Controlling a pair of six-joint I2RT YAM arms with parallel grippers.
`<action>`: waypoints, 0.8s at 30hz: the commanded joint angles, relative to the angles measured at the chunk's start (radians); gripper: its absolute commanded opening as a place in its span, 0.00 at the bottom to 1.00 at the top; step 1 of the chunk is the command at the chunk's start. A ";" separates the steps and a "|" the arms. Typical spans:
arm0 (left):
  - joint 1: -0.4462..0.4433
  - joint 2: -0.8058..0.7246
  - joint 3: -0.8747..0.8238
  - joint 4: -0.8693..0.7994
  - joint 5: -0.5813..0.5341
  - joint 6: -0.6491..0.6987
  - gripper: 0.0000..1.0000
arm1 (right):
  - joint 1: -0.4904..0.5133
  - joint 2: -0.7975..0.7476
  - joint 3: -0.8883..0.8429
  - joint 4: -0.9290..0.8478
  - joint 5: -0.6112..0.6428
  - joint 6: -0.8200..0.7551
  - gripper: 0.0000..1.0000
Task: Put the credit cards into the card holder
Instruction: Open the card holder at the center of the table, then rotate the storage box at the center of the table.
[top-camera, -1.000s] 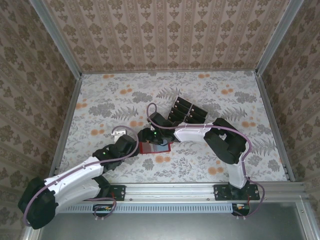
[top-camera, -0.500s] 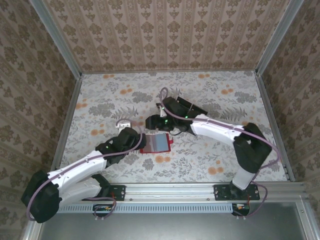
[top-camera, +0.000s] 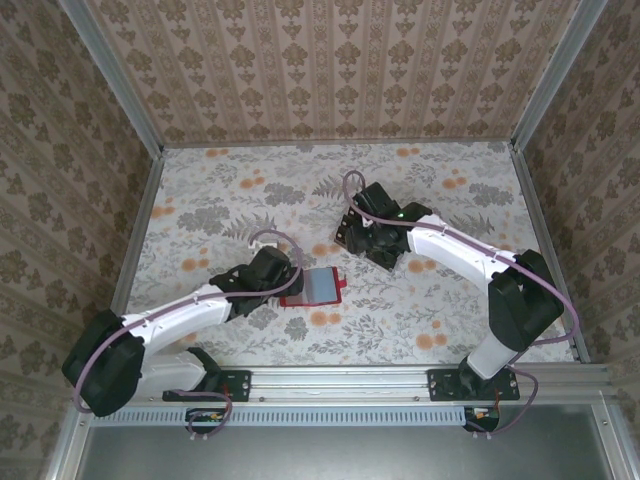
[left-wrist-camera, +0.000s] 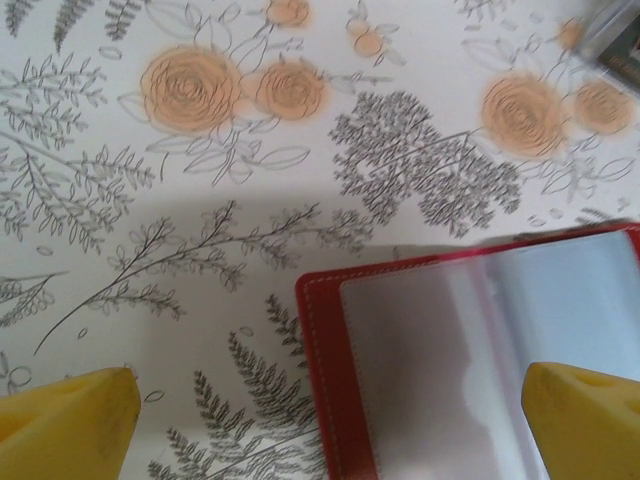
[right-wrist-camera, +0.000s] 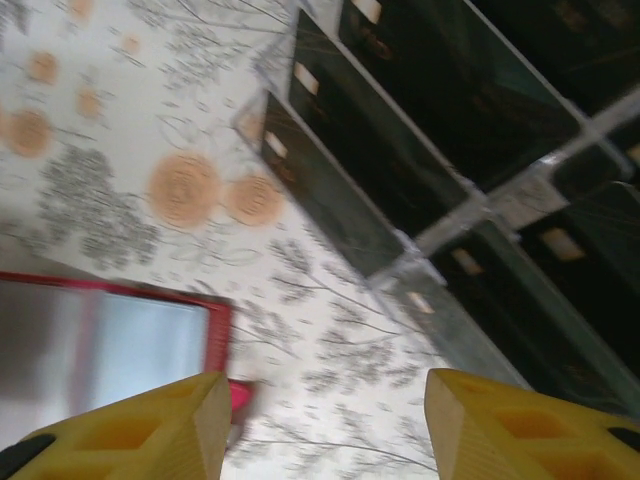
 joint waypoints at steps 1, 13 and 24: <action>-0.006 0.013 -0.008 -0.060 -0.027 0.001 1.00 | 0.001 0.005 0.012 -0.094 0.138 -0.105 0.54; 0.009 0.084 -0.030 -0.012 -0.039 0.005 1.00 | 0.000 0.123 0.034 -0.100 0.234 -0.185 0.49; 0.019 0.115 -0.027 0.011 -0.028 0.012 1.00 | 0.000 0.157 0.009 -0.081 0.224 -0.199 0.45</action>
